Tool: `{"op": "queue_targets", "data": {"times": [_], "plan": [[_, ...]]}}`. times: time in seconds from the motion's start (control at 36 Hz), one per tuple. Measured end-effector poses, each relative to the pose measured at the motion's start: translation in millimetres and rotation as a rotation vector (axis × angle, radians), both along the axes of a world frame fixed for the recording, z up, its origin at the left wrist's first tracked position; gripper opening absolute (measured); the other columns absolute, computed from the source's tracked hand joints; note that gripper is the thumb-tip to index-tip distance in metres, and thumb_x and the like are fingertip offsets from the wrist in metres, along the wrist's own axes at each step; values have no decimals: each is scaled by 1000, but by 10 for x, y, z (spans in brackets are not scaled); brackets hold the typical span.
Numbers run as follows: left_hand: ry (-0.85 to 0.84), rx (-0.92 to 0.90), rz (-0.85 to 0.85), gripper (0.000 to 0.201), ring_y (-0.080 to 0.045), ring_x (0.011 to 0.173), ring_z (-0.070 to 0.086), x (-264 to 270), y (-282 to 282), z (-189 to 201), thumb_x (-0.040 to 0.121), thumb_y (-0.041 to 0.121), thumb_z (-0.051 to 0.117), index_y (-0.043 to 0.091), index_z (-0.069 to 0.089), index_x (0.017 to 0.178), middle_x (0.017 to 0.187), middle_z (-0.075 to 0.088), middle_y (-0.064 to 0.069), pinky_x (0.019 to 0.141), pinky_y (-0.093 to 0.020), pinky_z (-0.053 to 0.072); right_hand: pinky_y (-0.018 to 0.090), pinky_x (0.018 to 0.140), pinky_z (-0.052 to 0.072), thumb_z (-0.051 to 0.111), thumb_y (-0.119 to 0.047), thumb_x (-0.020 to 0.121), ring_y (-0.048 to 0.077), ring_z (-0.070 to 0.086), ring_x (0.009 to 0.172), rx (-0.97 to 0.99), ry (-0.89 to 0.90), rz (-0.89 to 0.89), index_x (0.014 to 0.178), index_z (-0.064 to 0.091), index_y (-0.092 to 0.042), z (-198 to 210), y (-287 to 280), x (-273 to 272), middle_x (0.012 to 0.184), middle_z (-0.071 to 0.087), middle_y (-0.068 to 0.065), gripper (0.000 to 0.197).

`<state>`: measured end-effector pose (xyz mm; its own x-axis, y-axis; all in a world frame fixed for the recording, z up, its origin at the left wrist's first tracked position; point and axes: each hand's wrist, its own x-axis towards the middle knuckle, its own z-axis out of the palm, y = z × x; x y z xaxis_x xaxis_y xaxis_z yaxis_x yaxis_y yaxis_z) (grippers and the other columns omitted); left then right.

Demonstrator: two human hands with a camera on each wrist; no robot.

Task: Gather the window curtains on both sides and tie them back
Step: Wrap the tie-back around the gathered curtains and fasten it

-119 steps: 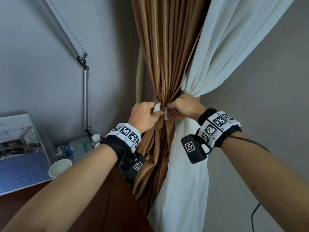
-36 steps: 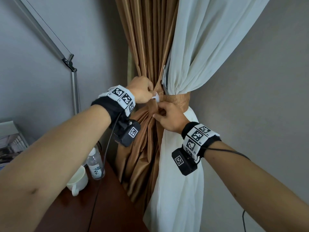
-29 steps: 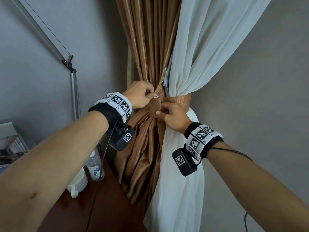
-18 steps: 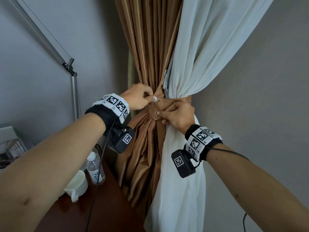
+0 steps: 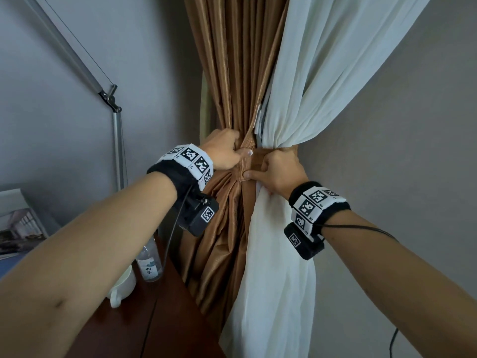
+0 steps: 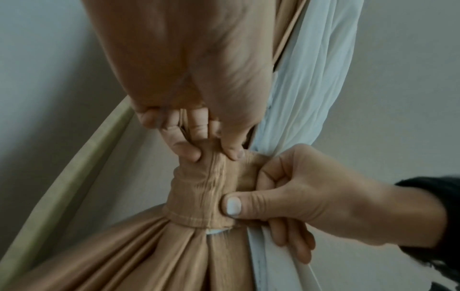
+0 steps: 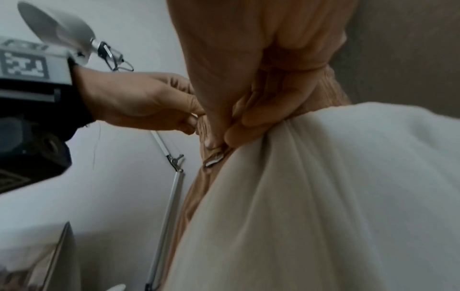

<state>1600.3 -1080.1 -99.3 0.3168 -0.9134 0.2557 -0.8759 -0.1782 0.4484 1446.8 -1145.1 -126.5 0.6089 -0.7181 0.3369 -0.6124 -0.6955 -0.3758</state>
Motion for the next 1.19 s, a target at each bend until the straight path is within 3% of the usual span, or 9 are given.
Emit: {"op": "queue_targets", "data": {"times": [0.11, 0.19, 0.36, 0.5, 0.58, 0.64, 0.78, 1.03, 1.19], "plan": [[27, -1, 39, 33, -23, 85, 59, -21, -45, 5, 89, 44, 63, 18, 49, 72, 87, 59, -3, 70, -32, 44, 37, 79, 52, 69, -58, 76, 27, 59, 98, -122, 90, 12, 70, 58, -14, 34, 31, -37, 99, 62, 10, 46], [57, -105, 41, 31, -18, 82, 63, -36, 8, -23, 82, 43, 71, 20, 54, 72, 78, 61, 4, 67, -27, 44, 31, 73, 50, 66, -68, 71, 20, 62, 89, -123, 60, -48, 59, 50, -24, -12, 12, -124, 88, 64, -1, 48], [298, -385, 124, 70, -13, 106, 52, 55, 216, -15, 58, 43, 88, 20, 48, 111, 116, 53, 1, 92, -30, 46, 33, 75, 51, 78, -72, 49, 19, 59, 92, 171, -262, -277, 94, 54, -17, -146, -139, -439, 98, 63, -1, 76], [453, -127, 66, 133, -23, 139, 33, -118, 247, 31, 52, 48, 90, 17, 5, 149, 153, 28, -7, 114, -38, 30, 48, 115, 28, 91, -57, 35, 28, 19, 142, 365, -96, -126, 148, 1, -17, -205, -153, -394, 152, 18, 6, 150], [503, -114, 94, 144, -24, 143, 25, -274, 181, -23, 55, 45, 90, 19, -15, 150, 158, 16, -10, 115, -38, 28, 45, 117, 25, 94, -47, 34, 26, 11, 147, 529, -11, -38, 140, -37, -31, -385, -118, -360, 159, -2, 2, 169], [556, -134, 118, 141, -25, 143, 26, -333, 140, -75, 61, 44, 88, 20, -20, 149, 158, 16, -10, 113, -35, 28, 42, 112, 34, 94, -38, 43, 29, 30, 140, 518, 40, -79, 137, -40, -33, -545, -120, -371, 156, 16, 11, 164], [559, -145, 164, 129, -28, 138, 36, -381, 89, -107, 69, 45, 83, 22, -14, 151, 156, 25, -12, 108, -34, 32, 41, 94, 48, 75, -16, 73, 35, 57, 112, 319, -5, -254, 145, -21, -30, -789, -96, -364, 129, 51, 19, 122], [565, -16, 191, 120, -28, 132, 43, -376, 223, 234, 68, 36, 86, 13, 0, 149, 151, 34, -10, 105, -37, 40, 42, 110, 34, 92, -45, 47, 30, 29, 137, 420, 63, -112, 145, 5, -22, -301, -102, -508, 147, 28, 9, 134], [543, -19, 218, 123, -30, 140, 30, -528, 462, 530, 76, 33, 81, 2, -12, 150, 156, 24, -16, 108, -35, 33, 22, 77, 51, 84, -54, 56, 16, 60, 105, 411, -315, -166, 116, 58, -6, 499, 242, -540, 116, 61, 2, 81]]}}
